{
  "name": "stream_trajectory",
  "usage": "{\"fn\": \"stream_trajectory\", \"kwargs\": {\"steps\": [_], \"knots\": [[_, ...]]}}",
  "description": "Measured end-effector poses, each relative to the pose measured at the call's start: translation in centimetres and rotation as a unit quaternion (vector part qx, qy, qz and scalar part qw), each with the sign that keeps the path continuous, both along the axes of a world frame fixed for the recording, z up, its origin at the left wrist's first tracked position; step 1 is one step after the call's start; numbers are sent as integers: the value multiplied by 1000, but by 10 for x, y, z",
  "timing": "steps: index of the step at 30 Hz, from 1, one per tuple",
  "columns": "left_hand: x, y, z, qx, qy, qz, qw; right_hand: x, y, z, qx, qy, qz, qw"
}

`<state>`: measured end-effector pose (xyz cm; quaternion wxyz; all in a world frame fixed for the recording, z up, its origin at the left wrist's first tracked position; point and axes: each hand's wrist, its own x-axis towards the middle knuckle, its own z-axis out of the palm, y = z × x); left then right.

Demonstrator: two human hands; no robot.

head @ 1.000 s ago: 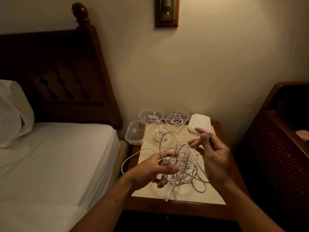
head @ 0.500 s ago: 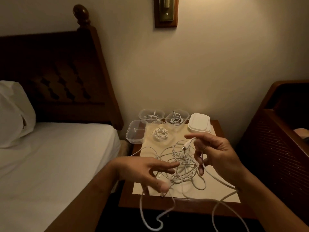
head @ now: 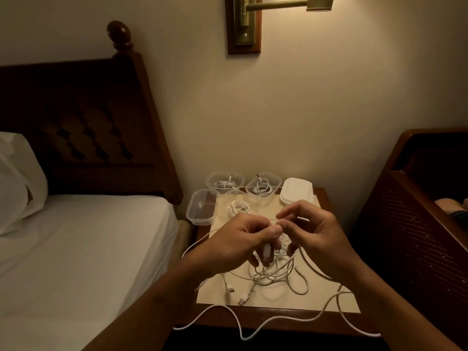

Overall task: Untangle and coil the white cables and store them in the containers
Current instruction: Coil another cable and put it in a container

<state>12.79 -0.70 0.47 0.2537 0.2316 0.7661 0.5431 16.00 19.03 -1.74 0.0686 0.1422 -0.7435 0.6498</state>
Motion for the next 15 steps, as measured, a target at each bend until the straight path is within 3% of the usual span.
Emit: {"fn": "stream_trajectory", "kwargs": {"steps": [2,4,7,11,15], "knots": [[1,3,-3,51,-12,24,998,1,-1,-2,-51,-62,-6,997],[0,1,-1,99,-14,46,994,3,2,-7,-83,-167,79,979],[-1,-10,3,146,-14,68,987,8,16,-12,14,-251,193,948],[-6,-35,2,164,-70,67,982,5,36,2,97,-202,121,967],[-2,-46,3,105,-155,-28,982,-6,42,17,199,-105,104,969]]}}
